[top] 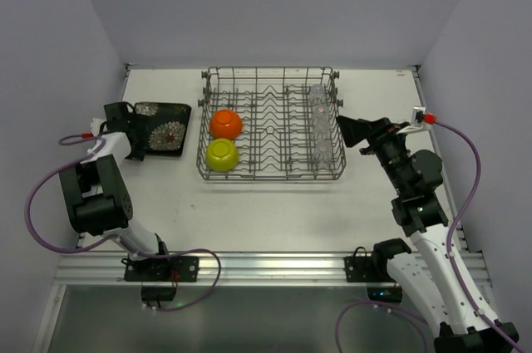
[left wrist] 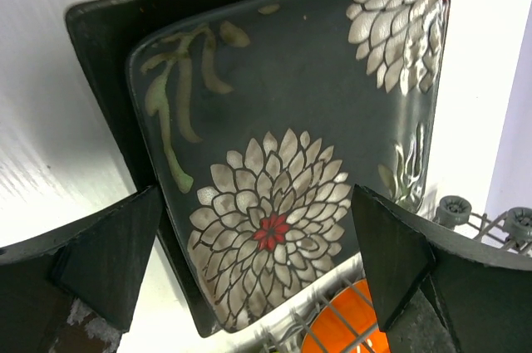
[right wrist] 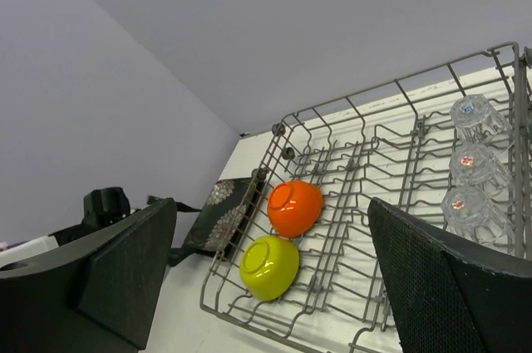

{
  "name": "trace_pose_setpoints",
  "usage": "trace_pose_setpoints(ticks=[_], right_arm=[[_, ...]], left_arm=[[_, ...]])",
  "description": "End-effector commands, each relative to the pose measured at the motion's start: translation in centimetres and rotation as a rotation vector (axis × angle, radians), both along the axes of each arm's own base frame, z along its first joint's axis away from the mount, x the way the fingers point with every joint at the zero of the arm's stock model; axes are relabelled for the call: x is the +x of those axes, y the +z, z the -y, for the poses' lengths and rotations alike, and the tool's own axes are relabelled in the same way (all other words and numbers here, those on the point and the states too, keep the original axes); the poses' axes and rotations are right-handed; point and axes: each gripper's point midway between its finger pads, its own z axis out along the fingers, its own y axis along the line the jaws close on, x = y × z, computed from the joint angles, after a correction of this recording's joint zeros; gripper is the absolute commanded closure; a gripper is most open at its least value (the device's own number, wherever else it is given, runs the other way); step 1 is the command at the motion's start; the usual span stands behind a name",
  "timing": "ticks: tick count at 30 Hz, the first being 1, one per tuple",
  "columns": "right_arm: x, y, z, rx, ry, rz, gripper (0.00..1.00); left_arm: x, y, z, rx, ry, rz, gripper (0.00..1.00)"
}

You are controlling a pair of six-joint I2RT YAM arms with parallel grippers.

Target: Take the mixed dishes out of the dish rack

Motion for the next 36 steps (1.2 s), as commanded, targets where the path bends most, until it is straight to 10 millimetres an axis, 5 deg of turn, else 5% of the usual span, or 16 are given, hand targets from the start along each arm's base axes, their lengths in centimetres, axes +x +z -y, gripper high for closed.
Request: trace_pose_setpoints(ticks=[1, 16, 21, 27, 31, 36], right_arm=[[-0.1, 1.4, 0.7, -0.005, -0.032, 0.046, 0.01], [0.1, 1.1, 0.3, -0.006, -0.015, 0.035, 0.01], [0.5, 0.8, -0.6, -0.021, 0.034, 0.007, 0.01], [2.2, -0.3, -2.3, -0.013, 0.109, -0.115, 0.01], [2.0, -0.9, -5.7, 0.004, 0.281, -0.157, 0.01], [4.0, -2.7, -9.7, -0.164, 0.226, -0.239, 0.01]], left_arm=[[0.5, 0.0, 0.8, -0.014, -0.012, 0.02, 0.0], [-2.1, 4.6, -2.3, 0.11, 0.083, 0.08, 0.0], [-1.5, 8.1, -2.6, 0.212, -0.013, 0.112, 0.0], [-2.6, 14.0, 2.1, 0.296, -0.22, 0.252, 0.0], [-5.2, 16.8, 5.3, 0.301, -0.339, 0.388, 0.0], [-7.7, 19.3, 8.4, 0.347, -0.502, 0.429, 0.0]])
